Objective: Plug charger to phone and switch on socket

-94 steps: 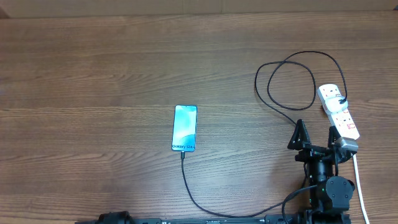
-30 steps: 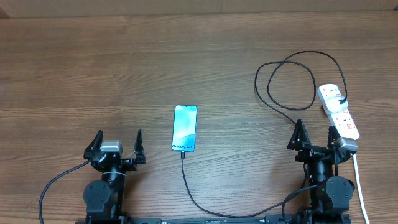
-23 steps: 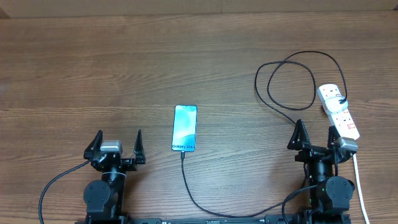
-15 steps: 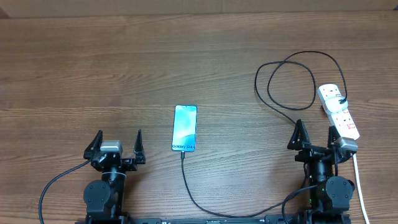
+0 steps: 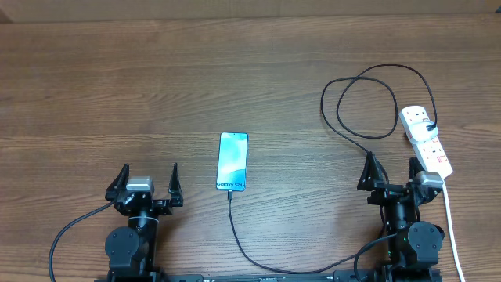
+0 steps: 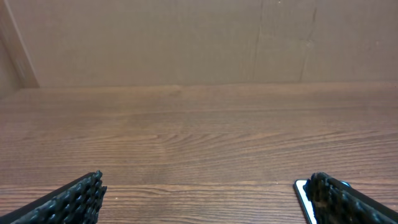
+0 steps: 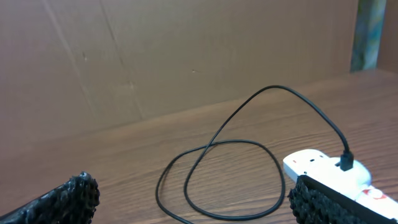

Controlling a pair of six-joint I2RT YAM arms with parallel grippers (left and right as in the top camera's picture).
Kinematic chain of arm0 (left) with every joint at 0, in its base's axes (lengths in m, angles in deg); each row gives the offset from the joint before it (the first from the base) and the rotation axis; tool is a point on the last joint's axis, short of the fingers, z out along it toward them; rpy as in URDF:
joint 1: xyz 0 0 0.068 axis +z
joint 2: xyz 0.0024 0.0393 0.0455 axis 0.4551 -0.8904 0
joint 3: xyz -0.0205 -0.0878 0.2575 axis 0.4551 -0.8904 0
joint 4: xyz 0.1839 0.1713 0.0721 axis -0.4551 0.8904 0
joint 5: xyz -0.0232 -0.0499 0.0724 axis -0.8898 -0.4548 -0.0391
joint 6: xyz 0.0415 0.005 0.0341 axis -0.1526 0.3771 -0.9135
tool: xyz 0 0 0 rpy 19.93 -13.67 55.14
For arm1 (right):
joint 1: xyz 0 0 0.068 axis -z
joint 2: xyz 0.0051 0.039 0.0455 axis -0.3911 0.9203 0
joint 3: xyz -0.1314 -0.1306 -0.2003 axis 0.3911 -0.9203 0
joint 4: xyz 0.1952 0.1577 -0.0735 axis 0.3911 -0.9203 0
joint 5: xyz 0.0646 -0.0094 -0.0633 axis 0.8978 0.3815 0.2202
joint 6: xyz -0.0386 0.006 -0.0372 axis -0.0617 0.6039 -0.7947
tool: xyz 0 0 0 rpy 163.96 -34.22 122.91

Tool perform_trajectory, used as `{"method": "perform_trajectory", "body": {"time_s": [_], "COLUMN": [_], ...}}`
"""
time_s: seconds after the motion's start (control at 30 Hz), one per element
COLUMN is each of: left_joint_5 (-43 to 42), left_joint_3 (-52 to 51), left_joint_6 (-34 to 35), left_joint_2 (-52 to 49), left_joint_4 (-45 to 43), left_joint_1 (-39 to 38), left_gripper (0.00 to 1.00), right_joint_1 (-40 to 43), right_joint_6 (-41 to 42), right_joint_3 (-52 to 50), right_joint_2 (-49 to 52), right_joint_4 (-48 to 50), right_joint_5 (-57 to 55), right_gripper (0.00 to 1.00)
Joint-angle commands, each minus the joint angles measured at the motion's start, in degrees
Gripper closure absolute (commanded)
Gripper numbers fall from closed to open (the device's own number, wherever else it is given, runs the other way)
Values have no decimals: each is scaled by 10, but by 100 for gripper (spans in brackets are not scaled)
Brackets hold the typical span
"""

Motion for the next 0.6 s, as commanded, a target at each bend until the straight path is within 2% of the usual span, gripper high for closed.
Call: {"method": "perform_trajectory", "body": {"time_s": [0.0,0.57], "left_joint_5": [0,0], "left_joint_3": [-6,-6], "left_joint_6": [-11,-11], "left_joint_2": [5,5], "left_joint_4": [-4,-4], "left_joint_1": [-3,-3], "left_gripper": [0,0], "right_joint_1": [-4,1], "right_joint_6": [-56,-55], "right_joint_3": [-6,-6], "right_joint_2": [-3,-3], "right_joint_4": [0,1], "right_joint_5": [8,16], "right_gripper": [0,0]}}
